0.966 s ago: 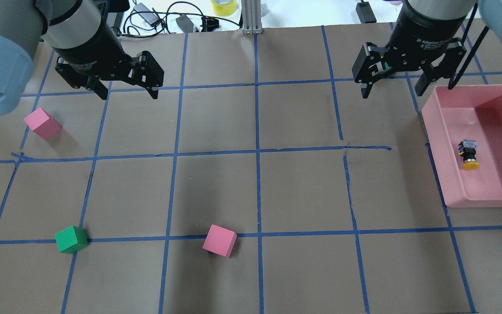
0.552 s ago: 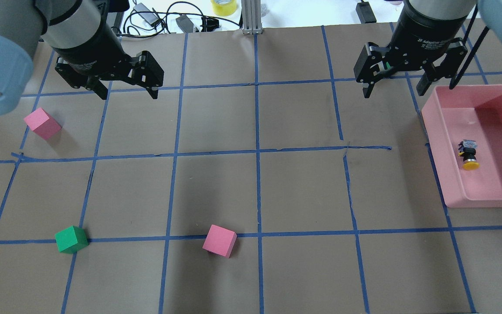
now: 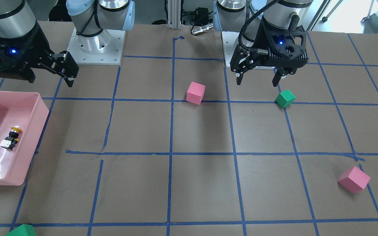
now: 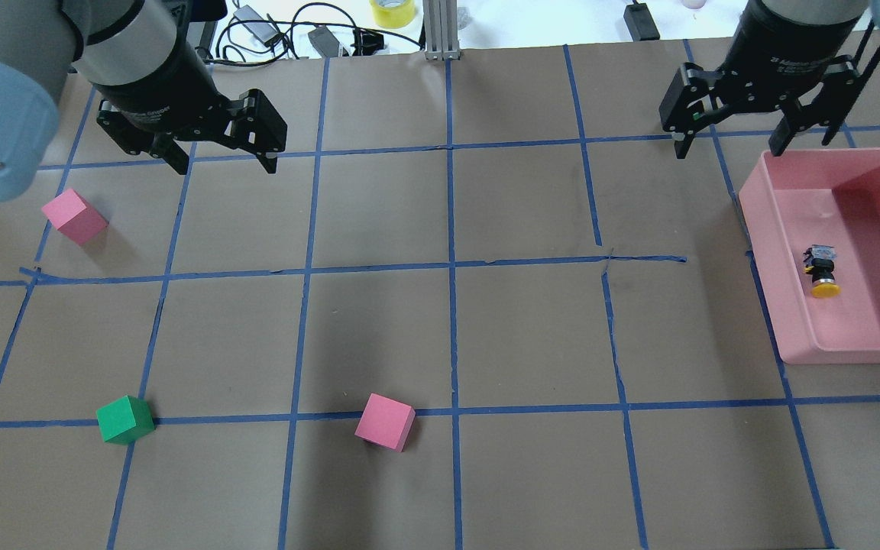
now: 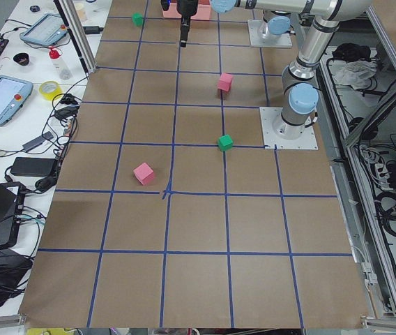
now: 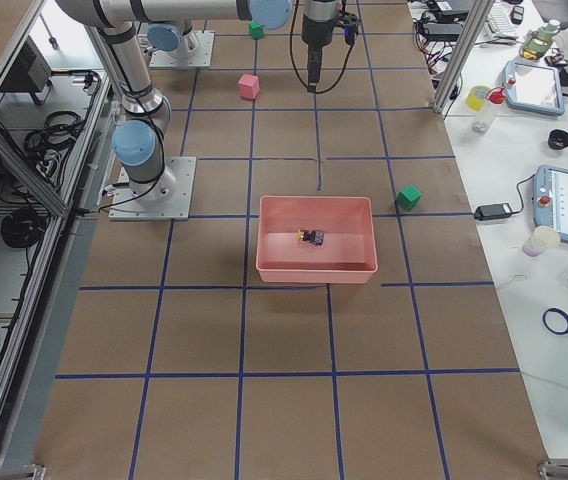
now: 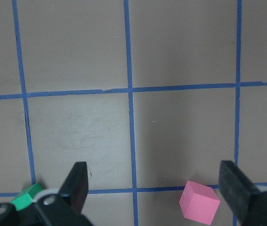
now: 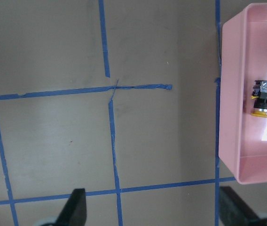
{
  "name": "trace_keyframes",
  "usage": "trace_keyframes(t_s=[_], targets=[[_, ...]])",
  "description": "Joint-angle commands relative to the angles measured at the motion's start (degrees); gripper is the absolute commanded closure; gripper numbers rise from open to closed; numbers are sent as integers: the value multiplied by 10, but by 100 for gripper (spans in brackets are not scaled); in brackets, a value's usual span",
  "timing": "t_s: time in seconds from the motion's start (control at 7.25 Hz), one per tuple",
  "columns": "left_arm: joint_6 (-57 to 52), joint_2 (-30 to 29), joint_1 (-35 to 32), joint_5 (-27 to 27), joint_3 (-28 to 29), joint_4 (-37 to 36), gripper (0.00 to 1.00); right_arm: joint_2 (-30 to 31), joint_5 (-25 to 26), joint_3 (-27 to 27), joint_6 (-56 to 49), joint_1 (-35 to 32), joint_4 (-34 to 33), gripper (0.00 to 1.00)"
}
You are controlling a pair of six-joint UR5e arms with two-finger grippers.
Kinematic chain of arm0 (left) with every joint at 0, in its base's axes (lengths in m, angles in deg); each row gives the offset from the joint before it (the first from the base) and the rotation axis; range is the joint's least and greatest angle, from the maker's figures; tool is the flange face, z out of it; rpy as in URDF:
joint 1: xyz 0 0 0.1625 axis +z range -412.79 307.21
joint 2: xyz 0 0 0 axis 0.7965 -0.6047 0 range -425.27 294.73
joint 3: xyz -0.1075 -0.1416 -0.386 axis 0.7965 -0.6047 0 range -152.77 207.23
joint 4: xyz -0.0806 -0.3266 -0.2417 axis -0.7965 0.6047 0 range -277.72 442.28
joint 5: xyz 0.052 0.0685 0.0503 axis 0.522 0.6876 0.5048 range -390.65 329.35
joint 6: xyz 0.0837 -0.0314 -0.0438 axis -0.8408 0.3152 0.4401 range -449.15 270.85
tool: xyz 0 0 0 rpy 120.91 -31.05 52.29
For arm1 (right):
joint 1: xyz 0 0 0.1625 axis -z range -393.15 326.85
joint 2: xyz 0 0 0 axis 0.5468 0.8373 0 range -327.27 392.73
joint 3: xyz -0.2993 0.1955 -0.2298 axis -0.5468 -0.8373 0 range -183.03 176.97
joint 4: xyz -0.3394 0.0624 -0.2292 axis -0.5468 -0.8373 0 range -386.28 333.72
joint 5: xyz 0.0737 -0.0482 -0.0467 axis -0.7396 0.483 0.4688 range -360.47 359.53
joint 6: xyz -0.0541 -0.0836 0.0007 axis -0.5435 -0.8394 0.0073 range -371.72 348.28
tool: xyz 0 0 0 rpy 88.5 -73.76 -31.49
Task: Align button upright
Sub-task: 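Move the right gripper over the pink tray above the yellow-capped button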
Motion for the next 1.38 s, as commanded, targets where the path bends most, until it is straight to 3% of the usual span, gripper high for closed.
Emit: trace_keyframes(t_s=[0.0,0.41,0.69,0.97,1.24], targets=[[0,0,0,0,0,0,0,-14,28,16,-10,87,-1,0],[0,0,0,0,-1,0,0,-40,52,53,-138,169,-85,0],[0,0,0,0,-1,0,0,-81,54,82,-187,213,-199,0],[0,0,0,1,-1,0,0,-101,45,108,-238,216,-204,0],[0,0,0,2,-1,0,0,-130,47,140,-242,227,-278,0]])
